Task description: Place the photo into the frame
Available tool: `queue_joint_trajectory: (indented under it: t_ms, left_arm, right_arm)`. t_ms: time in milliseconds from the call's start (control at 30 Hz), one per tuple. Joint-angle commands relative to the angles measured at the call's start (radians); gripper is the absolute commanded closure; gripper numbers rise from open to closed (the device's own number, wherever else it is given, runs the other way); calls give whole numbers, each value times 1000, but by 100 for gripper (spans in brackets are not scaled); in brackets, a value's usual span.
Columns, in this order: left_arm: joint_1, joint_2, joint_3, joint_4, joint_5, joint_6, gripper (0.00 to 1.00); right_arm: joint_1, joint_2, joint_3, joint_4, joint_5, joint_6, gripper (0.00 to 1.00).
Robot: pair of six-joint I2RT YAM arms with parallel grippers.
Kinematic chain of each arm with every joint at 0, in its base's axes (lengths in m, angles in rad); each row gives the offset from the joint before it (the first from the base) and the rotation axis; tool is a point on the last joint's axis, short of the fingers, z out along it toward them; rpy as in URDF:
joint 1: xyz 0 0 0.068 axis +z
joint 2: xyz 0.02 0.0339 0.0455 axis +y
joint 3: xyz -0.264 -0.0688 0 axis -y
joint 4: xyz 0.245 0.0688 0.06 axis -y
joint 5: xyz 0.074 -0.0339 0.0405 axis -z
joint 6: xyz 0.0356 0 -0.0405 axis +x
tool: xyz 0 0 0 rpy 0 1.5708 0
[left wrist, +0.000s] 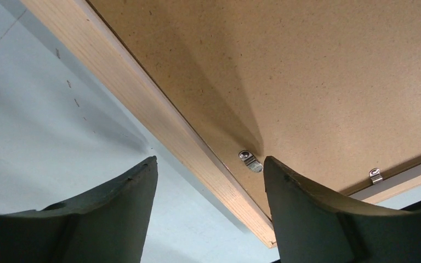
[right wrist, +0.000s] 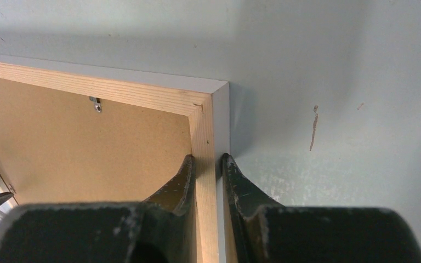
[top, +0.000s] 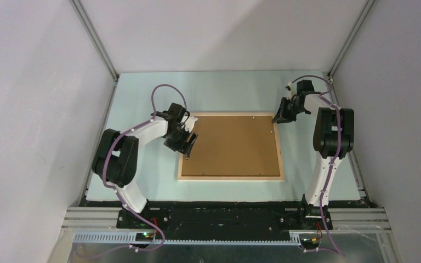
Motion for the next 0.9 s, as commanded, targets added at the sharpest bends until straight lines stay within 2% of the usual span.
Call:
queue_joint_trajectory:
  t_ms: [0,167,467,867]
  left_arm:
    - [-10,-3,2,25,-19,-2,27]
    - [-10,-32,-17,24,-24,22,28]
    - [-21,-51,-48,24,-28,43,23]
    - [-22,-22,-13,24,-48,42,37]
  right_arm:
    - [-16,12,-23,3,8,25,100]
    - [-23,13,-23,3,1,25,100]
    - [-29,16,-21,2,-1,23,100]
    - [-30,23,-20,-1,-12,20,100]
